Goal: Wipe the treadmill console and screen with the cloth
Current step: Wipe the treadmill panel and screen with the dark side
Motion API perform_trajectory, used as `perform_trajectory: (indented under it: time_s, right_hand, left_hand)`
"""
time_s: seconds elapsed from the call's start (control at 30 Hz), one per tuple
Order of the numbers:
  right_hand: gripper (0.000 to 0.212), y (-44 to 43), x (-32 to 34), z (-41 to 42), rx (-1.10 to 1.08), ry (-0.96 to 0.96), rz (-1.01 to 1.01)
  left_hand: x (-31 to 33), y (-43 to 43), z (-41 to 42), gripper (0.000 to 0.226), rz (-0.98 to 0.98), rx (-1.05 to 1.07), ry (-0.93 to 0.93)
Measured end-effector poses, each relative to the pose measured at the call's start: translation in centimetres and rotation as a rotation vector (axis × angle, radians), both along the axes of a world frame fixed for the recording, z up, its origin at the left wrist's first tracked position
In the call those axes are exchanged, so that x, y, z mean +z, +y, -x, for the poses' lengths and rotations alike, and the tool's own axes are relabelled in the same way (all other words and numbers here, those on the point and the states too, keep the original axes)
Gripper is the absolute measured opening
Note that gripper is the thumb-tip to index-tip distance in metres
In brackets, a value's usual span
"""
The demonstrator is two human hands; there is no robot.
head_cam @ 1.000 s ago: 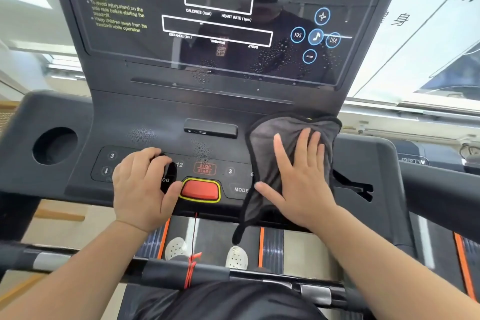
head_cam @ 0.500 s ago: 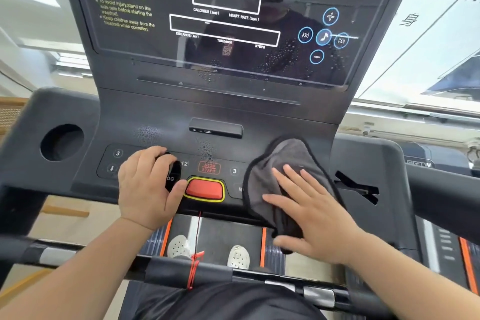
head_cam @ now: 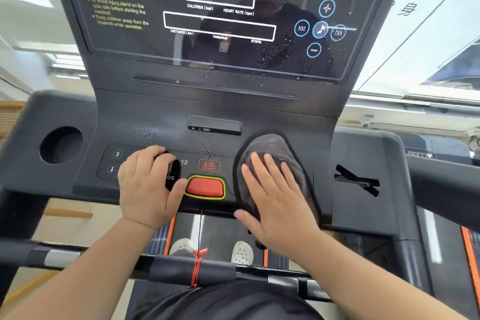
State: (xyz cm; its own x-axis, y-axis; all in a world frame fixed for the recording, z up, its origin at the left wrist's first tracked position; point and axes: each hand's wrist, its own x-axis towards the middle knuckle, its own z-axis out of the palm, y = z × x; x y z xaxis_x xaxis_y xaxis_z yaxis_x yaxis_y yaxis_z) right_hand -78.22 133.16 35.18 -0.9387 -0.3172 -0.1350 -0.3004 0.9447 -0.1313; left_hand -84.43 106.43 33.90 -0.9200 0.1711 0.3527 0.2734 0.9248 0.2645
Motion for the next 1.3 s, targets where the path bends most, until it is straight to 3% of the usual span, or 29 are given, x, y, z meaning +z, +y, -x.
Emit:
perform_trajectory:
  time_s: [0.1,0.23,0.4,0.53,0.7,0.83,0.93,1.1,1.2,1.3]
  right_hand:
    - [0.081,2.7,-0.2,-1.4,0.023,-0.005,-0.023]
    - [0.089,3.9,0.4,0.7,-0.299,-0.022,-0.027]
    - [0.104,-2.5,0.8,3.5,-0.597,-0.029,-0.011]
    - [0.113,-8.6,1.3,4.1,-0.531,-0.062,0.004]
    - [0.12,-11.6,1.5,3.9,-0.45,-0.131,0.006]
    - [0.095,-8.7,1.5,1.9,-0.221,-0.117,0.032]
    - [0.086,-6.8,1.5,0.8,-0.388,-0.093,0.09]
    - [0.114,-12.7,1.6,3.7,-0.799,-0.097,0.001]
    - [0.124,-17.9,2.0,5.6,-0.769,-0.138,-0.036]
    - [0.12,-21.7,2.1,6.0,-0.547,-0.139,-0.049]
  left_hand:
    - [-0.1,-0.2,0.0,0.069,-0.022,-0.022,0.018]
    - [0.0,-0.6,-0.1,0.068,-0.032,-0.066,0.021]
    - [0.6,-1.5,0.0,0.053,-0.175,-0.105,-0.023]
    - [1.7,-3.9,0.3,0.045,-0.237,-0.179,-0.05]
    - [2.6,-10.7,3.0,0.046,-0.103,-0.164,-0.11]
    - [2.1,-15.3,5.4,0.059,0.034,-0.107,-0.226]
    - [1.5,-17.1,6.0,0.068,0.074,-0.143,-0.259]
    - [0.9,-17.6,6.1,0.075,0.096,-0.212,-0.277]
    - [0.9,-17.8,6.2,0.073,0.075,-0.231,-0.285]
    - [0.8,-17.9,6.2,0.071,0.036,-0.251,-0.295]
